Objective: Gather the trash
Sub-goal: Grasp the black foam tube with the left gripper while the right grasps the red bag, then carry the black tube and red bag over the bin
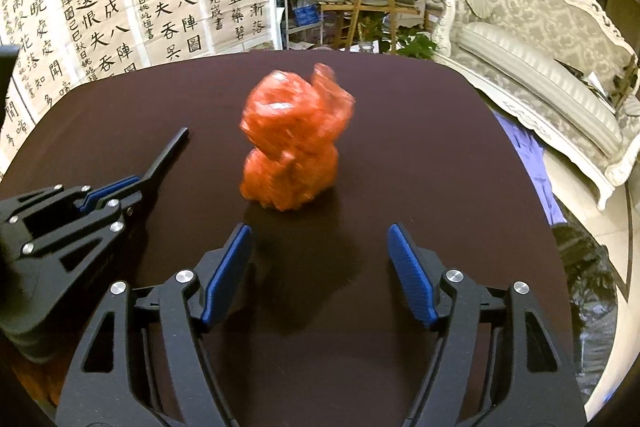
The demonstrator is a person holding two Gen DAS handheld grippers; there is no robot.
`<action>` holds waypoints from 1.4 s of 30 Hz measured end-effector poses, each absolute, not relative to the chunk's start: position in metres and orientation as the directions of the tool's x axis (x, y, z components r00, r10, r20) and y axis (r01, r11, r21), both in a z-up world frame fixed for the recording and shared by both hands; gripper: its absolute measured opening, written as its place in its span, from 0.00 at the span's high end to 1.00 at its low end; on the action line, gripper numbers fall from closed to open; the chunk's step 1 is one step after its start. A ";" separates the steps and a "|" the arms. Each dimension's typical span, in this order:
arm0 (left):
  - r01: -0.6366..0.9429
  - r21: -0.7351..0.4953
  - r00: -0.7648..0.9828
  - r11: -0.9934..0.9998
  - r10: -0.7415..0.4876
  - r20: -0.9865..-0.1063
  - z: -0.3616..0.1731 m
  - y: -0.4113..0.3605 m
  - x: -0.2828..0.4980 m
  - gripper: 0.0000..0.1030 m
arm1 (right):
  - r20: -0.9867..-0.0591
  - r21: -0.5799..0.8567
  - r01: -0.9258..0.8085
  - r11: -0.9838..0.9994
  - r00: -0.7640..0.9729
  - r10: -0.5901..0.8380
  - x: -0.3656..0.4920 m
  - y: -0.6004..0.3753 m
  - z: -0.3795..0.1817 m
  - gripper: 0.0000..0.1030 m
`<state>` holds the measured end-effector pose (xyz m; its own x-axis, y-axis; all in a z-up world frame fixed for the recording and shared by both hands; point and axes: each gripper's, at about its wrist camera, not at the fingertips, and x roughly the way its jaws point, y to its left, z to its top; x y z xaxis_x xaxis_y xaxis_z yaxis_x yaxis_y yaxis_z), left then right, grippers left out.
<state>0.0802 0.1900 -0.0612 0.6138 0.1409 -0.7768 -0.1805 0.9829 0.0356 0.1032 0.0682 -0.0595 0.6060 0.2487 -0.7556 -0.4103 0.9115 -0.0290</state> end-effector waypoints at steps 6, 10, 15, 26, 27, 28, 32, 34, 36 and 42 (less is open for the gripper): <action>-0.204 0.016 0.616 0.979 0.141 -0.775 -0.061 0.200 0.080 0.88 | -0.742 -0.030 -0.399 0.916 0.623 0.248 0.115 0.079 -0.059 0.24; -0.206 0.009 0.618 0.979 0.137 -0.774 -0.061 0.200 0.081 0.88 | -0.745 -0.019 -0.385 0.923 0.621 0.243 0.126 0.082 -0.059 0.25; -0.207 0.004 0.620 0.978 0.134 -0.773 -0.061 0.201 0.080 0.88 | -0.758 -0.001 -0.384 0.923 0.602 0.250 0.130 0.083 -0.062 0.57; -0.192 0.009 0.644 0.981 0.133 -0.754 -0.053 0.197 0.073 0.88 | -0.739 -0.012 -0.371 0.929 0.629 0.242 0.103 0.061 -0.057 0.59; -0.185 0.008 0.646 0.983 0.128 -0.753 -0.053 0.193 0.072 0.88 | -0.737 -0.012 -0.364 0.931 0.633 0.238 0.098 0.055 -0.057 0.59; -0.175 0.006 0.650 0.985 0.120 -0.750 -0.052 0.189 0.070 0.88 | -0.735 -0.011 -0.356 0.935 0.637 0.234 0.095 0.049 -0.056 0.59; -0.130 0.007 0.670 0.991 0.093 -0.736 -0.048 0.168 0.063 0.88 | -0.725 -0.004 -0.314 0.949 0.655 0.214 0.080 0.022 -0.054 0.59; -0.108 0.003 0.677 0.994 0.076 -0.732 -0.047 0.158 0.058 0.88 | -0.719 -0.009 -0.293 0.956 0.667 0.198 0.074 0.010 -0.052 0.59; -0.083 0.000 0.685 0.997 0.057 -0.726 -0.045 0.144 0.054 0.88 | -0.710 -0.018 -0.269 0.963 0.681 0.177 0.066 -0.005 -0.050 0.59; 0.005 -0.002 0.714 1.000 -0.005 -0.700 -0.039 0.099 0.043 0.88 | -0.688 -0.041 -0.188 0.981 0.718 0.108 0.044 -0.052 -0.045 0.59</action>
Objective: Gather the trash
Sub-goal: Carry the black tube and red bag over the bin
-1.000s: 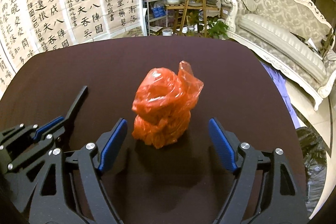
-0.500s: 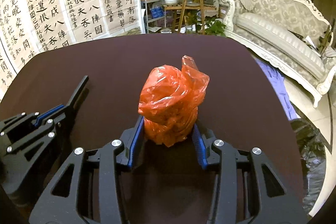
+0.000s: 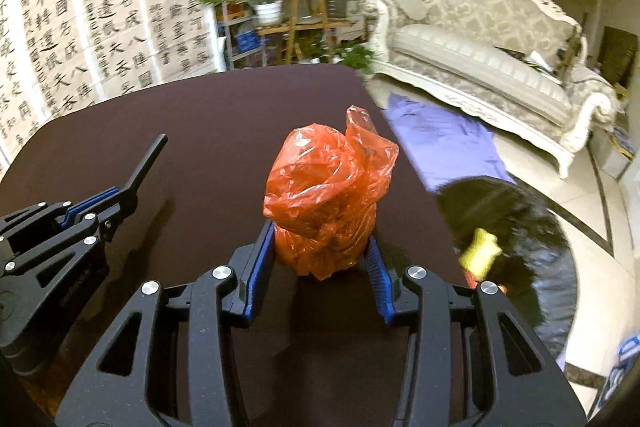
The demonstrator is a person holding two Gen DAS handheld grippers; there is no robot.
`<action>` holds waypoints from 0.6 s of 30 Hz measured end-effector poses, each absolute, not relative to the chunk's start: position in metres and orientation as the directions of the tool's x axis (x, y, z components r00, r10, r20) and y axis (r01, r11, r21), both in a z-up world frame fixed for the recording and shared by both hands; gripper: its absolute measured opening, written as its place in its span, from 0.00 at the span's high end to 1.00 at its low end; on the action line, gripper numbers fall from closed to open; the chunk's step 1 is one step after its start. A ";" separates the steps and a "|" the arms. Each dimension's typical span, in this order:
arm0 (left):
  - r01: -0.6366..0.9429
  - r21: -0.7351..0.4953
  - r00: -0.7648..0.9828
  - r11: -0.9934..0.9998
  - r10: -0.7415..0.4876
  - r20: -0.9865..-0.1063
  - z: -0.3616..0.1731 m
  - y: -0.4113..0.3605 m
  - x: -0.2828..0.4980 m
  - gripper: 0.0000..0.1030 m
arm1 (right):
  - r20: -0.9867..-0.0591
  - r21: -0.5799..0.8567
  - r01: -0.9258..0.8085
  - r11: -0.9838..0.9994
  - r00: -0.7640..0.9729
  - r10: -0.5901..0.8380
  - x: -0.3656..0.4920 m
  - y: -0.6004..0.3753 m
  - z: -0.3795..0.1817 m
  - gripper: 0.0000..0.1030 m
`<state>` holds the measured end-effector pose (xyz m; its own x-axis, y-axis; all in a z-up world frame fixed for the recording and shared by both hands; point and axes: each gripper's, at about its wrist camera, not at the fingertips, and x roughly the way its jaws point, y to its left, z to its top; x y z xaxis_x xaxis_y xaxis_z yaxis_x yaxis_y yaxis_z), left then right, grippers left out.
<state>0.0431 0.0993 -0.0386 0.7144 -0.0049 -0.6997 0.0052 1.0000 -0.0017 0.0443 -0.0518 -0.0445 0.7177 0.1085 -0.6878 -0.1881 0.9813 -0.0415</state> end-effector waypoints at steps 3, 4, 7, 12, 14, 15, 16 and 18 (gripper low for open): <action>0.051 -0.004 0.720 0.999 -0.040 -0.693 -0.035 0.076 0.041 0.88 | -0.682 -0.044 -0.148 0.988 0.727 0.079 0.039 -0.074 -0.043 0.59; 0.064 -0.005 0.721 0.998 -0.050 -0.692 -0.035 0.070 0.041 0.88 | -0.681 -0.043 -0.134 0.990 0.729 0.069 0.037 -0.082 -0.043 0.59; 0.100 -0.007 0.722 0.995 -0.078 -0.687 -0.033 0.050 0.041 0.88 | -0.674 -0.041 -0.088 0.995 0.737 0.037 0.031 -0.103 -0.041 0.59; 0.159 -0.011 0.726 0.987 -0.124 -0.676 -0.028 0.021 0.042 0.88 | -0.664 -0.042 -0.011 0.999 0.748 -0.020 0.026 -0.136 -0.041 0.59; 0.177 -0.012 0.725 0.984 -0.139 -0.674 -0.028 0.011 0.043 0.88 | -0.661 -0.037 0.018 0.999 0.750 -0.038 0.025 -0.148 -0.041 0.59; 0.188 -0.013 0.724 0.982 -0.148 -0.674 -0.027 0.006 0.043 0.88 | -0.659 -0.033 0.035 0.999 0.750 -0.048 0.026 -0.155 -0.041 0.59; 0.198 -0.015 0.724 0.980 -0.157 -0.672 -0.027 0.000 0.044 0.88 | -0.658 -0.031 0.048 0.998 0.751 -0.057 0.026 -0.161 -0.041 0.59; 0.212 -0.015 0.725 0.977 -0.168 -0.668 -0.027 -0.010 0.047 0.88 | -0.654 -0.026 0.073 0.997 0.753 -0.072 0.026 -0.173 -0.042 0.59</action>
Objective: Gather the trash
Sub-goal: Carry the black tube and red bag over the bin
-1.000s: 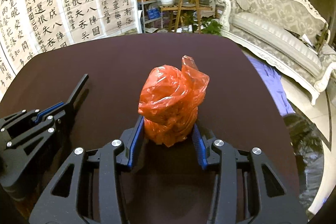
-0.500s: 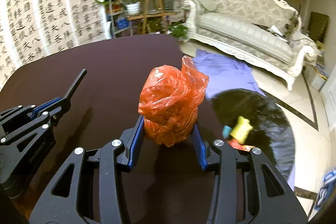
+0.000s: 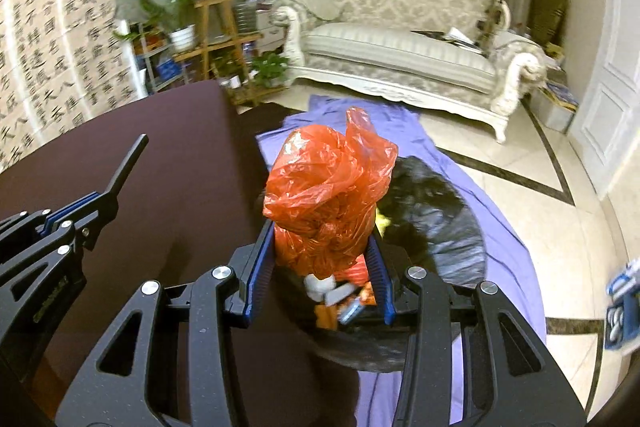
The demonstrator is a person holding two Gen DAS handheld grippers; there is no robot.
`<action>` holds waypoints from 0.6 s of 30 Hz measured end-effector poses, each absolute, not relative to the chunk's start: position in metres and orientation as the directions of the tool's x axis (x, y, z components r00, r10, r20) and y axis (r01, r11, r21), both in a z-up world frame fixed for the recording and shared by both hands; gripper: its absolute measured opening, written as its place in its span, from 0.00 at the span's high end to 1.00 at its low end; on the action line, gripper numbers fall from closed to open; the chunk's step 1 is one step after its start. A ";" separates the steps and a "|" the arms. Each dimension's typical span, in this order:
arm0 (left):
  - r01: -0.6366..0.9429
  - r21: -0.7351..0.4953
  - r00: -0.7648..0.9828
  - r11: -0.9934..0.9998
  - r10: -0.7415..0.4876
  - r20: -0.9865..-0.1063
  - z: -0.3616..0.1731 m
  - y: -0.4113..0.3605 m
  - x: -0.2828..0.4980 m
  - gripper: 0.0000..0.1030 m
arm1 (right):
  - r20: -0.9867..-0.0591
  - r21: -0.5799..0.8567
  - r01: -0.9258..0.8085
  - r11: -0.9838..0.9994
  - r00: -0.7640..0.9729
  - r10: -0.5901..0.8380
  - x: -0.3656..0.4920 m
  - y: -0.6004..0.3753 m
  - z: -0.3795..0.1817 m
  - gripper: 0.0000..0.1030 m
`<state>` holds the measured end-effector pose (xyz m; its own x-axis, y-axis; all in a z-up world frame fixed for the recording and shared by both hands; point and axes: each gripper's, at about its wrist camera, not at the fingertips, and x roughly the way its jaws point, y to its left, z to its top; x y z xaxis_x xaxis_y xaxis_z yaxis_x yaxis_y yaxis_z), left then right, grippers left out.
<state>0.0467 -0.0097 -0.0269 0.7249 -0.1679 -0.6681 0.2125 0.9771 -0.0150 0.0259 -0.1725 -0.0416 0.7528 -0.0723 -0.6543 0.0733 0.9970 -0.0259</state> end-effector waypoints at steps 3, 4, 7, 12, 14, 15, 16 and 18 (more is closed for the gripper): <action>0.232 -0.011 0.727 0.973 -0.180 -0.663 -0.028 -0.024 0.048 0.88 | -0.648 -0.018 0.111 0.994 0.756 -0.096 0.026 -0.189 -0.042 0.59; 0.236 -0.008 0.729 0.972 -0.183 -0.660 -0.028 -0.028 0.049 0.88 | -0.647 -0.016 0.120 0.993 0.756 -0.102 0.026 -0.193 -0.042 0.59; 0.253 0.004 0.729 0.967 -0.188 -0.658 -0.030 -0.039 0.054 0.88 | -0.643 -0.013 0.145 0.989 0.757 -0.119 0.028 -0.204 -0.041 0.59; 0.271 0.014 0.726 0.962 -0.195 -0.659 -0.032 -0.060 0.061 0.88 | -0.643 -0.005 0.173 0.985 0.754 -0.136 0.036 -0.220 -0.044 0.59; 0.278 0.020 0.725 0.961 -0.196 -0.660 -0.033 -0.068 0.064 0.88 | -0.647 -0.004 0.179 0.984 0.750 -0.139 0.039 -0.225 -0.047 0.59; 0.281 0.024 0.725 0.959 -0.196 -0.660 -0.033 -0.071 0.066 0.88 | -0.649 -0.003 0.182 0.983 0.748 -0.141 0.041 -0.227 -0.048 0.59; 0.283 0.029 0.725 0.959 -0.194 -0.660 -0.033 -0.074 0.069 0.88 | -0.651 -0.002 0.183 0.983 0.746 -0.140 0.043 -0.228 -0.049 0.59; 0.287 0.037 0.723 0.957 -0.191 -0.663 -0.035 -0.081 0.074 0.88 | -0.654 -0.001 0.184 0.983 0.743 -0.140 0.047 -0.231 -0.052 0.59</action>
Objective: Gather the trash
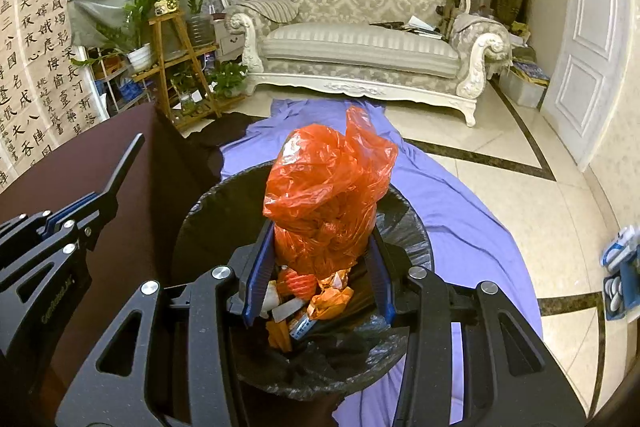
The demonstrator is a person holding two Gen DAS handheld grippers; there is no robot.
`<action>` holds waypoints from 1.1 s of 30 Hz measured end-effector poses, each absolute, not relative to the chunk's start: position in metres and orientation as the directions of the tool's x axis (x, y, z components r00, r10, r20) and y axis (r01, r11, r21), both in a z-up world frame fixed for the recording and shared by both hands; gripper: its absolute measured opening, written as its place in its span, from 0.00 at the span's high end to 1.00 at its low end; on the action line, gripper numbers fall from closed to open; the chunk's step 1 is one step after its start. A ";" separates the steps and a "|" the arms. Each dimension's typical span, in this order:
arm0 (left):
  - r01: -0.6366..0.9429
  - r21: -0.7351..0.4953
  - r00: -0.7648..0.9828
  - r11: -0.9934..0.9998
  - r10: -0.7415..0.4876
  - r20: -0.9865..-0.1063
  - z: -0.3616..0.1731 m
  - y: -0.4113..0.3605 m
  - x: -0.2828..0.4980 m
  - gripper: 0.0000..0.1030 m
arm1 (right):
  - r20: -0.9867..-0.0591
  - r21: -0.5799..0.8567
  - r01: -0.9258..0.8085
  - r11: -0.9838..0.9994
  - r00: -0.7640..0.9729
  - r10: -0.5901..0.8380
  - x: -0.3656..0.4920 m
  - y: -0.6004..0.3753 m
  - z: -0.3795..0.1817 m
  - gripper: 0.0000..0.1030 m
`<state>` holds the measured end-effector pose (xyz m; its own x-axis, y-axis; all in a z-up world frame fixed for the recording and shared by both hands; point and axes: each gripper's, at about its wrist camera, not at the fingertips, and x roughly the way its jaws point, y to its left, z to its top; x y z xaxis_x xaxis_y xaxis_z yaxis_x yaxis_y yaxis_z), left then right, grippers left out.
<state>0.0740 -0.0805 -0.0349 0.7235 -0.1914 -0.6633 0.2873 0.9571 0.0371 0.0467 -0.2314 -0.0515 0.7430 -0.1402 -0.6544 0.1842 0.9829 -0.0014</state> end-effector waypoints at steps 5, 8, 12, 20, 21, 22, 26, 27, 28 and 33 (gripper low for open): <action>0.295 0.055 0.720 0.954 -0.184 -0.670 -0.037 -0.093 0.086 0.88 | -0.655 0.010 0.199 0.980 0.742 -0.144 0.058 -0.240 -0.052 0.59; 0.297 0.061 0.718 0.953 -0.181 -0.673 -0.039 -0.099 0.091 0.88 | -0.654 0.017 0.207 0.978 0.742 -0.146 0.064 -0.245 -0.051 0.59; 0.297 0.070 0.713 0.952 -0.173 -0.680 -0.041 -0.103 0.098 0.87 | -0.661 0.018 0.210 0.978 0.736 -0.145 0.069 -0.248 -0.054 0.58; 0.276 0.067 0.711 0.959 -0.157 -0.686 -0.043 -0.103 0.103 0.42 | -0.659 0.018 0.221 0.975 0.736 -0.155 0.071 -0.250 -0.055 0.41; 0.274 0.067 0.712 0.959 -0.156 -0.685 -0.043 -0.103 0.103 0.38 | -0.659 0.019 0.223 0.975 0.736 -0.156 0.071 -0.250 -0.055 0.41; 0.273 0.067 0.714 0.960 -0.155 -0.683 -0.043 -0.103 0.103 0.35 | -0.659 0.019 0.225 0.974 0.736 -0.157 0.071 -0.251 -0.054 0.41; 0.263 0.069 0.720 0.962 -0.148 -0.678 -0.042 -0.102 0.103 0.28 | -0.657 0.017 0.231 0.973 0.736 -0.163 0.071 -0.253 -0.052 0.41; 0.262 0.069 0.720 0.962 -0.147 -0.678 -0.043 -0.102 0.103 0.27 | -0.656 0.016 0.232 0.973 0.736 -0.165 0.071 -0.253 -0.051 0.40; 0.263 0.069 0.719 0.962 -0.148 -0.679 -0.043 -0.101 0.103 0.27 | -0.656 0.015 0.234 0.972 0.736 -0.167 0.070 -0.254 -0.051 0.40; 0.252 0.056 0.720 0.966 -0.148 -0.678 -0.040 -0.095 0.101 0.25 | -0.650 0.015 0.246 0.969 0.739 -0.177 0.067 -0.253 -0.047 0.34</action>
